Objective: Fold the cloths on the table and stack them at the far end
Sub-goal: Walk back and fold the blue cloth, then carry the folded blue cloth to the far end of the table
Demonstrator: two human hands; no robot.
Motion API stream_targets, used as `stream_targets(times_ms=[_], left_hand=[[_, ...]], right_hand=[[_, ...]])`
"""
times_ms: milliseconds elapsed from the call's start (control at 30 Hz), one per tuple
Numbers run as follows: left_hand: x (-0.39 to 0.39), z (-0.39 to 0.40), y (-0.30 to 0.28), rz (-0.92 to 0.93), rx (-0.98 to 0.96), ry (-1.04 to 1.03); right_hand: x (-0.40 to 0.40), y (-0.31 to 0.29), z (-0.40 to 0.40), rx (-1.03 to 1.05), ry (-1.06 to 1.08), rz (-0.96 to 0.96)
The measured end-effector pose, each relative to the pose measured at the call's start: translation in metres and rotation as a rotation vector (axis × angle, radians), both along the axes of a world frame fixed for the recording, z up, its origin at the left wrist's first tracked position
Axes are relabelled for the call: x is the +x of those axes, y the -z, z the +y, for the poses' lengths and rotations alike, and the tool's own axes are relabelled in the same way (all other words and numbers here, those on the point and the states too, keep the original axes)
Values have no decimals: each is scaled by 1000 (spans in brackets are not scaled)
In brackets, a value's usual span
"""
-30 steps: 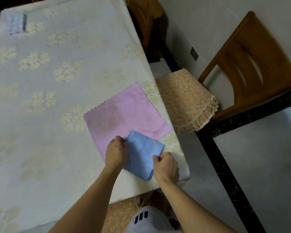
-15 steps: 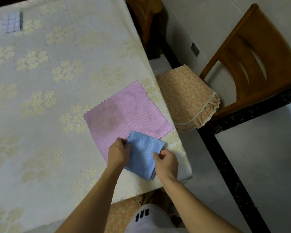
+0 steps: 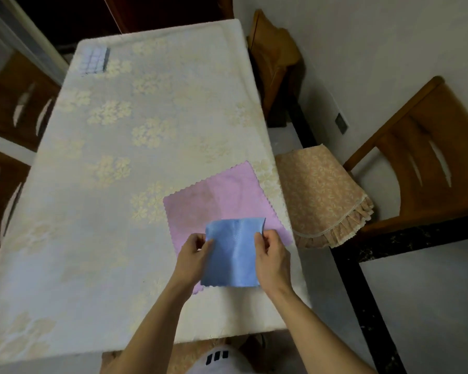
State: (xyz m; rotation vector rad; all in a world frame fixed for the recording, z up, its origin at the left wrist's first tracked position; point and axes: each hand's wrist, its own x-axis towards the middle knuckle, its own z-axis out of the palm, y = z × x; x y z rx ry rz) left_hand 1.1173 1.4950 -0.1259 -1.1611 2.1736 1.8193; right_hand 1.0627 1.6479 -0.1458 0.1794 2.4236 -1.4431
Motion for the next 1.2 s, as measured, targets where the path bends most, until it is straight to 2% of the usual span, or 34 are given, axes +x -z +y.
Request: stream_targets(times_ms=[100,367,600,767,1067,1200], left_hand=[[-3,-6,-12,87,25,-88],[-24,-8,-30,230,-177,-193],[-17,-9,-30,222,-288,-264],[-3,8,-33,201,-314,-442],[43,72,-49,163,-335,-776],[71,107,-49,184,-404,-896]], right_hand=[[-16,-17,-10,1,-38,59],[-54,-45,-25,75,-205,192],[-70,-49,-34,-5,-140,92],[-63,-61,-36,-4,-276,166],[-52,-66,-13,-128,-675,165],[-35,-65,4,-157,-801,122]])
